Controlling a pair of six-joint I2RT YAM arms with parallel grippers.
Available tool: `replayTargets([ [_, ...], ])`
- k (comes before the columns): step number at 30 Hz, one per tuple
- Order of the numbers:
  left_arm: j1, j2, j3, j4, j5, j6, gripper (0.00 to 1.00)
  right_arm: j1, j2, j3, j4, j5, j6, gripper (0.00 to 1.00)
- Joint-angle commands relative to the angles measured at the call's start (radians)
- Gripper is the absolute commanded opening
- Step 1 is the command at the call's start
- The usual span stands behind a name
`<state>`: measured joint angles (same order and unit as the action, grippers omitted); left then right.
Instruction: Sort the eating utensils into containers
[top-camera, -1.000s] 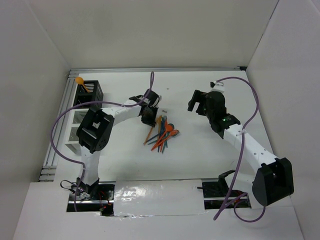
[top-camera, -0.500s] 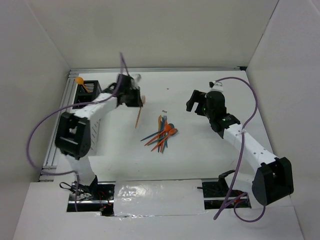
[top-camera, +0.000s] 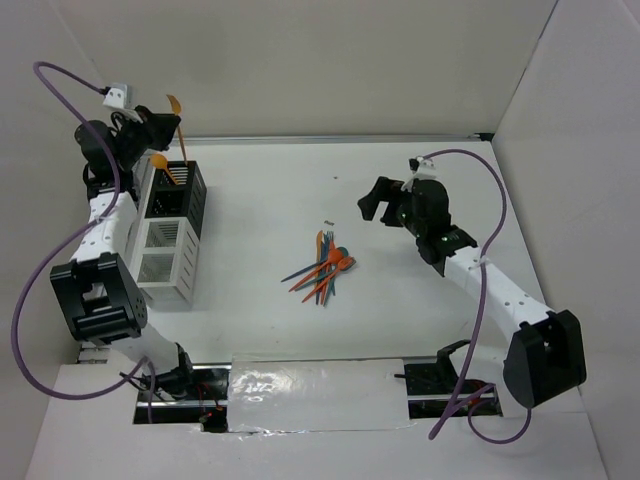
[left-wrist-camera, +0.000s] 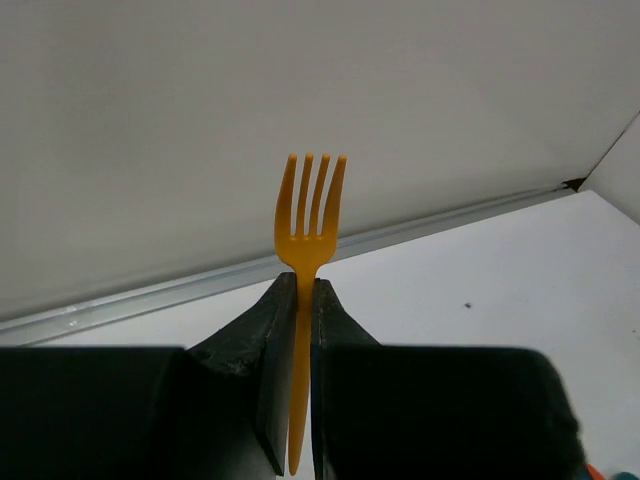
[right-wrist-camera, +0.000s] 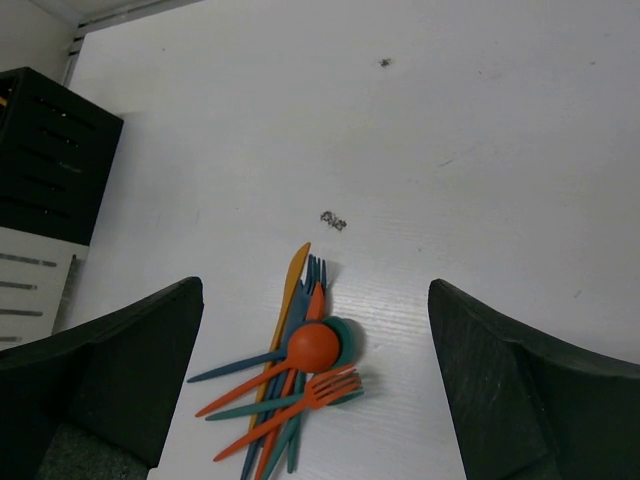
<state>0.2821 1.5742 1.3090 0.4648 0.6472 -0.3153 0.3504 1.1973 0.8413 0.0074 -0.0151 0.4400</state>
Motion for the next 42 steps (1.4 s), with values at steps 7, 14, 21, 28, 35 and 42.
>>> replayTargets([
  [7, 0.043, 0.171, -0.079, 0.42, 0.052, 0.068, 0.09, 0.044, 0.12, 0.062, 0.089, -0.04, -0.087, 1.0],
  [14, 0.094, 0.224, -0.108, 0.514, 0.068, 0.085, 0.08, 0.062, 0.165, 0.081, 0.098, -0.049, -0.093, 1.0],
  [21, 0.123, 0.265, -0.117, 0.525, 0.109, 0.082, 0.13, 0.102, 0.229, 0.123, 0.109, -0.059, -0.081, 1.0],
  [28, 0.123, 0.285, -0.184, 0.54, 0.094, 0.105, 0.22, 0.162, 0.278, 0.176, 0.088, -0.017, -0.107, 1.0],
  [35, 0.146, 0.17, -0.188, 0.422, -0.009, 0.116, 0.59, 0.188, 0.3, 0.225, 0.066, -0.006, -0.115, 1.0],
  [42, 0.148, -0.02, -0.091, 0.048, 0.048, 0.097, 0.92, 0.214, 0.36, 0.329, -0.047, 0.062, -0.09, 1.0],
])
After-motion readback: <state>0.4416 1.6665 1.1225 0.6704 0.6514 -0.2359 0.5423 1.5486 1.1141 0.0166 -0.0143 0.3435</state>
